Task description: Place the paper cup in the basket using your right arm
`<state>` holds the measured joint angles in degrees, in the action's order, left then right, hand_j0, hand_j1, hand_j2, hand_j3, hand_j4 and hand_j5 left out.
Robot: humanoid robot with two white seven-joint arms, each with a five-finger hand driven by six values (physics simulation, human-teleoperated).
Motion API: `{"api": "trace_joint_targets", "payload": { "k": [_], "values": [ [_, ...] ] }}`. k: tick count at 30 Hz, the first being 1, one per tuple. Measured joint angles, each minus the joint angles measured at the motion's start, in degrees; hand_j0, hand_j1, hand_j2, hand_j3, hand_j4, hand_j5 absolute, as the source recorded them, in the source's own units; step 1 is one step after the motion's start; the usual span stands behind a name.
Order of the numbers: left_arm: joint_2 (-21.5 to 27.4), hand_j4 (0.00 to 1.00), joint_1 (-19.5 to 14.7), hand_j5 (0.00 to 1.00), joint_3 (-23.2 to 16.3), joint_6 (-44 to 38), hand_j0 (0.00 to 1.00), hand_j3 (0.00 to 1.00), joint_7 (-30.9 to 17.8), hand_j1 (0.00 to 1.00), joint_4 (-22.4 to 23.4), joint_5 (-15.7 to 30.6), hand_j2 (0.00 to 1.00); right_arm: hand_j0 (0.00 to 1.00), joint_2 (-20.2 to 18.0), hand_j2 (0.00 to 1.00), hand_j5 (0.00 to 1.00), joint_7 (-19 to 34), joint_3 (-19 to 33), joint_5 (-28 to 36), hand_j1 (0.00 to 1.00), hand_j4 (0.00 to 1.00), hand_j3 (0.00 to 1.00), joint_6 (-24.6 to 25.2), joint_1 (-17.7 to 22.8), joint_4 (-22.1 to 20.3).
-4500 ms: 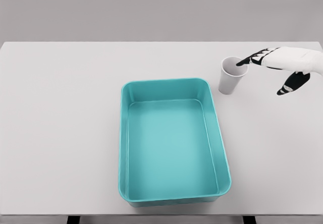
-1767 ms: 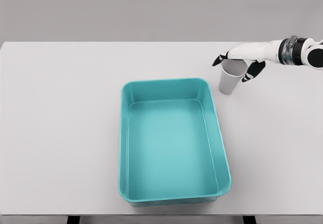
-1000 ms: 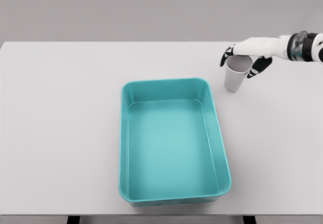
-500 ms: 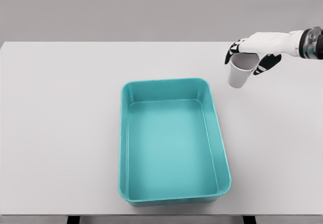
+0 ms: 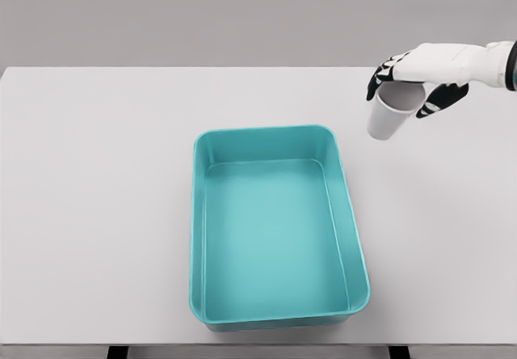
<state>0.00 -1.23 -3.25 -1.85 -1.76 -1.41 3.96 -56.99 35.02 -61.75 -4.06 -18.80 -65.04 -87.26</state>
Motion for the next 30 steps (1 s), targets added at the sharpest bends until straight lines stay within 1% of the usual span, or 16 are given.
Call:
{"api": "trace_joint_targets", "payload": {
  "k": [12, 22, 25, 30],
  "values": [
    [0.00, 1.00, 0.00, 1.00, 0.00, 0.00, 1.00, 1.00, 0.01, 1.00, 0.00, 0.00, 1.00, 0.69, -1.33, 0.69, 0.69, 0.01, 0.00, 3.82, 0.69, 0.69, 0.69, -1.43, -2.37, -4.14],
    [0.00, 1.00, 0.00, 1.00, 0.00, 0.00, 1.00, 1.00, -0.01, 1.00, 0.00, 0.00, 1.00, 0.69, -1.23, 0.69, 0.69, 0.00, 0.06, 4.90, 0.69, 0.69, 0.69, -1.51, -2.81, -7.05],
    [0.00, 1.00, 0.00, 1.00, 0.00, 0.00, 1.00, 1.00, 0.00, 1.00, 0.00, 0.00, 1.00, 0.69, -0.69, 0.69, 0.69, 0.01, 0.08, 4.91, 0.69, 0.69, 0.69, -1.51, -2.81, -7.48],
    [0.00, 1.00, 0.00, 1.00, 0.00, 0.00, 1.00, 1.00, 0.01, 1.00, -0.01, 0.00, 1.00, 0.69, 1.28, 0.69, 0.69, 0.01, -0.03, 4.99, 0.69, 0.69, 0.69, -1.45, -2.72, -7.77]
  ]
}}
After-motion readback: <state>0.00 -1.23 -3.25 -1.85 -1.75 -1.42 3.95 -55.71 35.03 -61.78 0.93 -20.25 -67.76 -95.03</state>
